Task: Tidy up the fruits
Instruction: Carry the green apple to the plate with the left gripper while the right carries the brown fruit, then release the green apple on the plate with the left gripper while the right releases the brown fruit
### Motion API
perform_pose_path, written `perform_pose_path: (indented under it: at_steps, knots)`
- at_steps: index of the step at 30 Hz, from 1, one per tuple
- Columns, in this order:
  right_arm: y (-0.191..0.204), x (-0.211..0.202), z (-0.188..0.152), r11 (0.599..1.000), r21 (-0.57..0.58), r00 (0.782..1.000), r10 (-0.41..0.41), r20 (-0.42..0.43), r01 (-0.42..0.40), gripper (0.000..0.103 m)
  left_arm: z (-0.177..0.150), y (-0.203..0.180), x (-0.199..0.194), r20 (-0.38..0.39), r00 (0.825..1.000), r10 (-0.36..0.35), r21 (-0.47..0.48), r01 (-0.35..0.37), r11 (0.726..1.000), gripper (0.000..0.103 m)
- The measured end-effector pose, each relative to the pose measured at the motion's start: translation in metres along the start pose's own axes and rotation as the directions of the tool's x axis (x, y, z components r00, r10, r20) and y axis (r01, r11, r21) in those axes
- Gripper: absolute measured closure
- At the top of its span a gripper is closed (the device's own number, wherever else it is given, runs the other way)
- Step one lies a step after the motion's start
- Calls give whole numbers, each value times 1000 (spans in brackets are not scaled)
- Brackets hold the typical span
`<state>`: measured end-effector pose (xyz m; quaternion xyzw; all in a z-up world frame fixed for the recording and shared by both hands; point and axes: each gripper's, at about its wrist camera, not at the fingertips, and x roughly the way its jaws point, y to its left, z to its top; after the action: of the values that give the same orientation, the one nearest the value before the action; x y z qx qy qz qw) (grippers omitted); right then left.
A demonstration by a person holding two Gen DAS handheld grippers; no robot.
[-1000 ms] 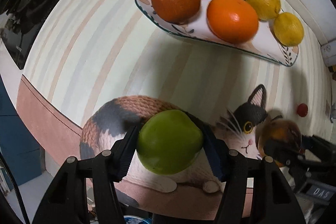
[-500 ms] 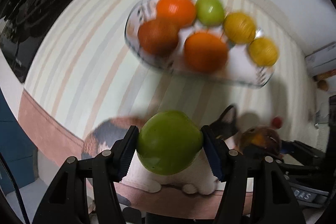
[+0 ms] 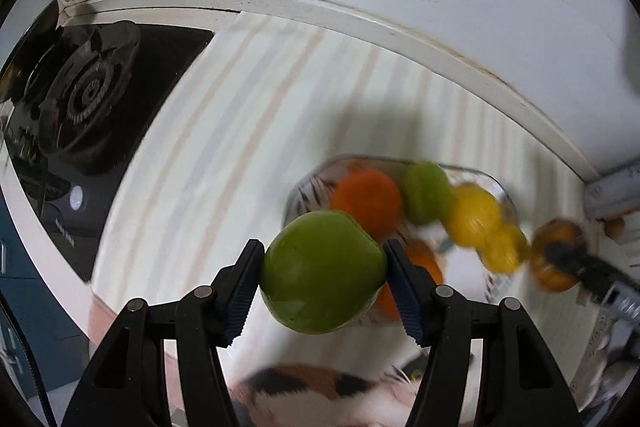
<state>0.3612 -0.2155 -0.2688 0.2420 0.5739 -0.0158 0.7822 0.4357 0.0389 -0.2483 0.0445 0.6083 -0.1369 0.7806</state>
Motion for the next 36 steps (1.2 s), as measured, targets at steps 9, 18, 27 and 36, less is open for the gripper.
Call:
perform_pose_path:
  at_steps: [9,18,27,36]
  knots:
    - [-5,41,53,989,-60,989,-140,-42,138,34,23,11,56,-133,991,22,-10,-23,1000,44]
    - [-6,69,50,980,-110,980,-177,-96,166,34,20,16,64,-156,988,7,-24,-11,1000,44]
    - [-8,73,56,990,-76,984,-126,-130,117,33,24,43,74,-207,971,-118,-161,85,983,41]
    - [-10,62,52,993,-52,987,-113,-119,107,11,19,36,51,-146,986,-78,-138,58,989,41]
